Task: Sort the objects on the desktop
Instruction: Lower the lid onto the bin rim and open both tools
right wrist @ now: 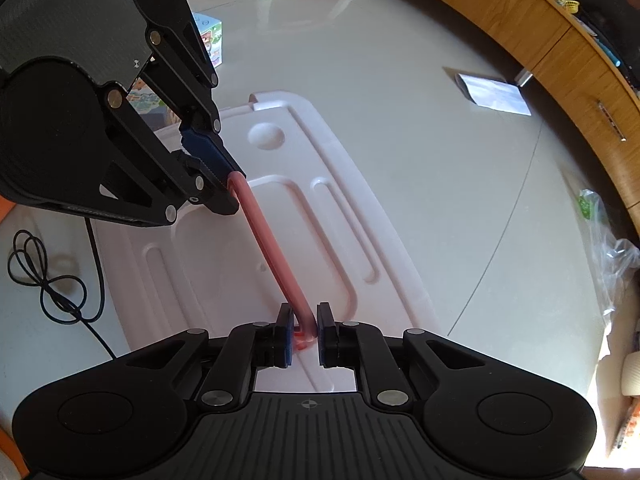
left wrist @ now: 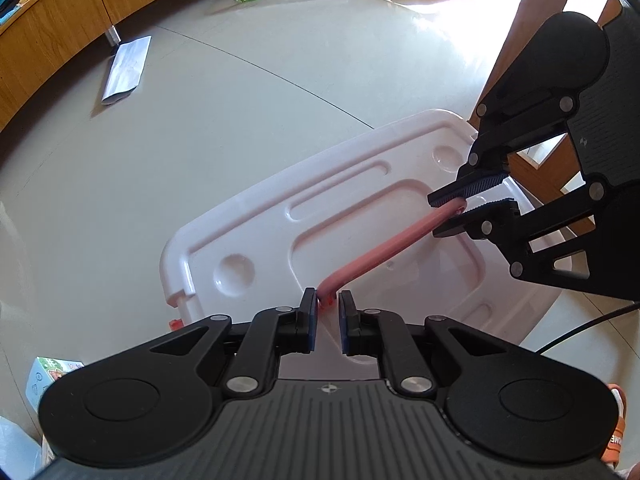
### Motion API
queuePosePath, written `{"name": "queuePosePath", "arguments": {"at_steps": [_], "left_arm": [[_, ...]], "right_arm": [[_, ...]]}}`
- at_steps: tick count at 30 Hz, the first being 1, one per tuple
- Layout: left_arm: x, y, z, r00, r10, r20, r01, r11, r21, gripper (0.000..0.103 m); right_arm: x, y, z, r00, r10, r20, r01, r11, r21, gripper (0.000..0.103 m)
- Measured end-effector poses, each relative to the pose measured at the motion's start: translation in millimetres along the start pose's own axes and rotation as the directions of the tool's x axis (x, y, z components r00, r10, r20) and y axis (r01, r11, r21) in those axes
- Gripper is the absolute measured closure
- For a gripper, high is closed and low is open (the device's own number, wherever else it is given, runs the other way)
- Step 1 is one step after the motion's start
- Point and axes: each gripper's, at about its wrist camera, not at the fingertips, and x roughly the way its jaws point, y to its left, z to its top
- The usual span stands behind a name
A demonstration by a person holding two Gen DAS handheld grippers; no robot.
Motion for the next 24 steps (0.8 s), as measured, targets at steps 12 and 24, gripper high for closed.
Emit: {"name": "queuePosePath", "arguments": {"at_steps": [12,24], "left_arm": [[-47.3,-11.8,-12.3,0.998,0.063,0.007,-0.062,0.992,-0.111,0.062],[-139.8,-77.2,-72.9,0.99,0.125,0.064,-0.117,0.987,-0.115,0.027]], "right_arm": [[-52.6,-10.3,-25.4,0.998,0.015,0.066,-0.03,0.972,0.234,0.057],[-142.8,51.9,-75.3,0.993,0.041,0.112,-0.096,0.831,0.548,0.048]]}}
